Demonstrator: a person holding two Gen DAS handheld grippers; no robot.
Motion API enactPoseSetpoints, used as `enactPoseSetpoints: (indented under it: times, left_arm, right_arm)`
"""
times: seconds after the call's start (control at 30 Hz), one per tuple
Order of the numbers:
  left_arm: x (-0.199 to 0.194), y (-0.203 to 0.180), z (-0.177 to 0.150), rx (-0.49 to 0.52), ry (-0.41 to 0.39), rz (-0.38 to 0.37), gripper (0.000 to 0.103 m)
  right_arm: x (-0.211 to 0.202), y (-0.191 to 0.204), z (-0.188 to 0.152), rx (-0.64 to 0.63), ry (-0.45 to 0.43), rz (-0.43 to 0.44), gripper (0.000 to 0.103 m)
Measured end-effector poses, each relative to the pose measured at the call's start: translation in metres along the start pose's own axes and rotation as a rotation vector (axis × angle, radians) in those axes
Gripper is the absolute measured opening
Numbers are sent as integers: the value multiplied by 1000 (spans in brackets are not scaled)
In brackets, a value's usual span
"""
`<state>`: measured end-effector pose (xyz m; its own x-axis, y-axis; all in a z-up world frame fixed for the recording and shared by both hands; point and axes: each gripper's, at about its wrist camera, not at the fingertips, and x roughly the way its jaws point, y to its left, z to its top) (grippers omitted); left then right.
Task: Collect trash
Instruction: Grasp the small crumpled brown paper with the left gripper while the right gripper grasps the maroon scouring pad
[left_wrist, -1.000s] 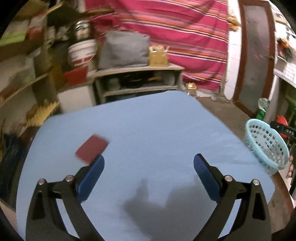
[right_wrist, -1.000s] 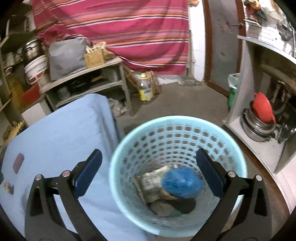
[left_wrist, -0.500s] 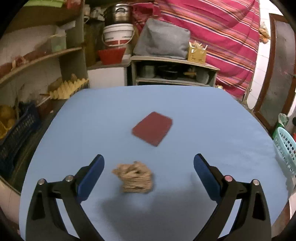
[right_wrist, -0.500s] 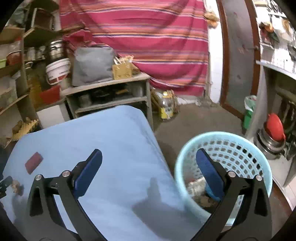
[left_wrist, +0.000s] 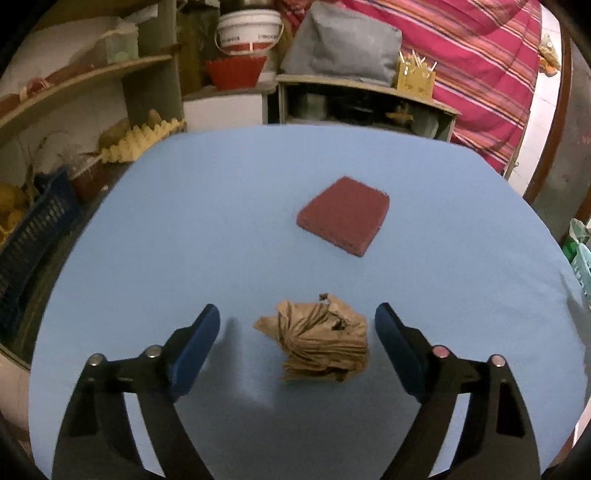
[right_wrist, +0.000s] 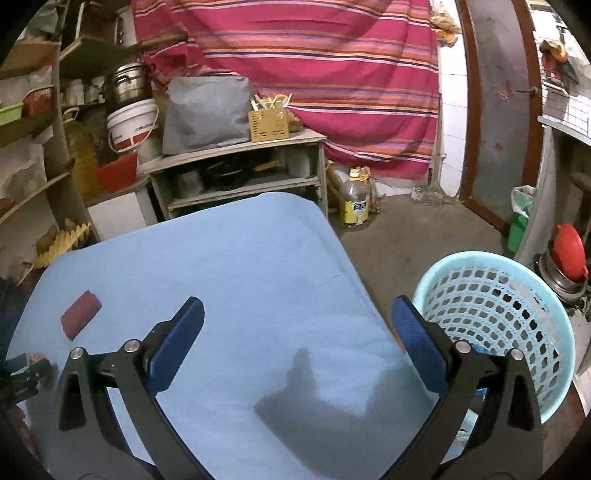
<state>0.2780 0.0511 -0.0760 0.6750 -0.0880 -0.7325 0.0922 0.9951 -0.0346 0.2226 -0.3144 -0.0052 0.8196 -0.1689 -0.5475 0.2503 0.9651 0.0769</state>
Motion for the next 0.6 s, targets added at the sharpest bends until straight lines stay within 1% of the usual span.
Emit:
enactPoseSetpoints:
  times: [0.07,0.1,0.23,0.3,0.4,0.5,0.53,0.6]
  left_arm:
    - [8,1,0,-1,45,-35,56]
    - [9,1,0,-2,50,-40,56]
    - [8,1,1,0,41,-43,49]
    - [6,1,1,8,35,-43,47]
    - [-1,6,7,20,1,-6,46]
    - [-20,18,20,14,-85,37,46]
    - [-29,24,26,8,-125,53,46]
    - [-45,38,35,-12,-194,83,46]
  right_arm:
    - [1,3,-1,-11,1,4,99]
    - [1,5,-1,-17,3,6,99]
    - [4,12,-2,-38,14,11,99]
    - [4,15,-3,-44,19,14,99]
    - [1,24,-4,-51,23,37,99]
    - [-1,47,-5,-79,18,75,99]
    - [-2,56,-6,-89,17,89,99]
    - [0,82,-10,-124,22,120,99]
